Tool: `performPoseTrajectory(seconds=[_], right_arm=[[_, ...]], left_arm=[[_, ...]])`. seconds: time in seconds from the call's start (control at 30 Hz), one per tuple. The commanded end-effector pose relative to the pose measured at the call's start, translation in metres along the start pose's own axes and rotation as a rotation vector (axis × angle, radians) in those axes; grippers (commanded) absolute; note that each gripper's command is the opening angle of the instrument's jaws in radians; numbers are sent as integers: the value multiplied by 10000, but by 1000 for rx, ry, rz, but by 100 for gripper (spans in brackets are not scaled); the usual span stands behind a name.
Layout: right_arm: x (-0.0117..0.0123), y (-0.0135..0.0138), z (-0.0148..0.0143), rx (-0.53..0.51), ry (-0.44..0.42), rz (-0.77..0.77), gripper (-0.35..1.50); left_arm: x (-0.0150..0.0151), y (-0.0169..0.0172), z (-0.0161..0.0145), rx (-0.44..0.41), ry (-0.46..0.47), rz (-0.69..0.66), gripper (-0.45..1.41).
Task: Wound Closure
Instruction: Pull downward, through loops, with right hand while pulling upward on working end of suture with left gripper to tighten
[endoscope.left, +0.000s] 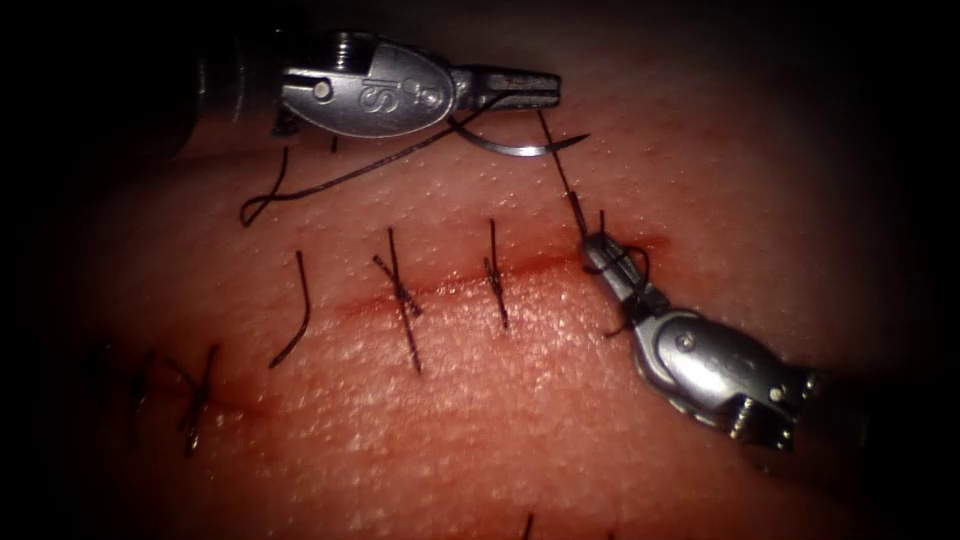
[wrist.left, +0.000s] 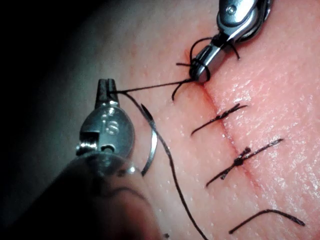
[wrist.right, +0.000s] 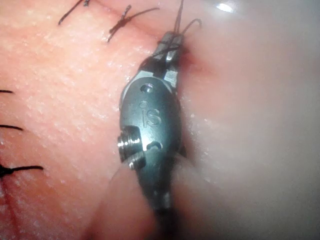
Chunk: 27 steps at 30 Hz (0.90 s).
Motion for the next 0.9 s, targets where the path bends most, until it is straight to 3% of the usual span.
performPoseTrajectory(seconds=[0.03, 0.23, 0.47, 0.63, 0.8, 0.9], right_arm=[[-7, -11, -4, 8, -12, -16, -35], [-2, -25, -36, 48, -26, -26, -35], [21, -26, -67, 100, -46, -17, -35], [31, -35, -92, 124, -106, -53, -35], [32, -41, -94, 165, -120, -89, -35], [36, -40, -89, 283, -142, -113, -35]], left_arm=[[-8, -14, 9, 6, -2, 0, -45], [-33, -43, 22, 20, -21, -16, -45], [-61, -49, 34, 36, -42, -13, -45], [-82, -57, 33, 61, -63, -19, -45], [-93, -68, 34, 99, -72, -27, -45], [-105, -81, 37, 145, -83, -42, -45]])
